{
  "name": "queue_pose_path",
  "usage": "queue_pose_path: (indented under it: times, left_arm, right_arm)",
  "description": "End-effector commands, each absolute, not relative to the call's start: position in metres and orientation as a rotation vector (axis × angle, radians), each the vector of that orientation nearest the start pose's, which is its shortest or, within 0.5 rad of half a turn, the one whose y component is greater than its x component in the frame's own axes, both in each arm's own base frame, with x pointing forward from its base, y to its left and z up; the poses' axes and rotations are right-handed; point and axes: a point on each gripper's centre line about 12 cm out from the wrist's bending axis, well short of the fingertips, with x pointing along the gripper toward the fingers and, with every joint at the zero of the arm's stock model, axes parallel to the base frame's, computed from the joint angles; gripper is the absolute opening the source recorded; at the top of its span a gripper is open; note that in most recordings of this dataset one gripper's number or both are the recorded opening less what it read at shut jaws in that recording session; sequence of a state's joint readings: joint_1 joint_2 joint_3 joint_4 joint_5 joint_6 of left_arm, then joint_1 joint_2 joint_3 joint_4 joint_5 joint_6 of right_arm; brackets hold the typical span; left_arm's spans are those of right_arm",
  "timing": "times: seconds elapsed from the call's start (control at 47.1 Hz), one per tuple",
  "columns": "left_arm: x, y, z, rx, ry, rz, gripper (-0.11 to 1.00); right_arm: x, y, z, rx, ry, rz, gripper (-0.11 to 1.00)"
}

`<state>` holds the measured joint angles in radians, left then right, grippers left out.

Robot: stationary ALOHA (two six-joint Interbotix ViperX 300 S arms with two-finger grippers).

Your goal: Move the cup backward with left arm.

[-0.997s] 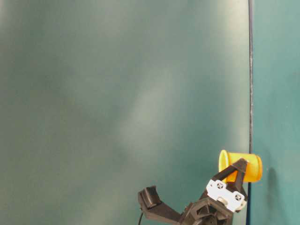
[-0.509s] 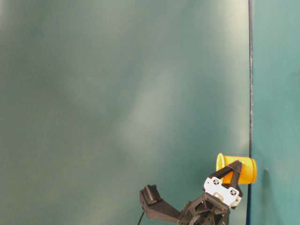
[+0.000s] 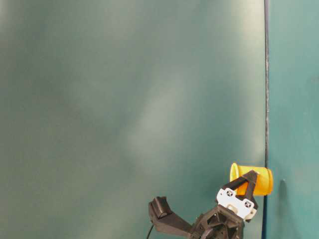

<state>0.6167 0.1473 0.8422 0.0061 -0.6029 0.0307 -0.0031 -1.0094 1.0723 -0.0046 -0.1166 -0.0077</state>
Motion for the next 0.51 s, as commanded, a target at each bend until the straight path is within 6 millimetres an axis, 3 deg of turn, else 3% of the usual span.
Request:
queue_pose_path:
  times: [0.0, 0.488]
  left_arm:
    - [0.3109, 0.2235, 0.1304, -0.076, 0.347, 0.608, 0.64]
    - [0.3084, 0.2268, 0.131, -0.076, 0.339, 0.619, 0.64]
  right_arm:
    - [0.196, -0.0005, 0.3387, -0.015, -0.089, -0.003, 0.0]
    - [0.196, -0.0005, 0.3391, -0.015, -0.092, -0.003, 0.0]
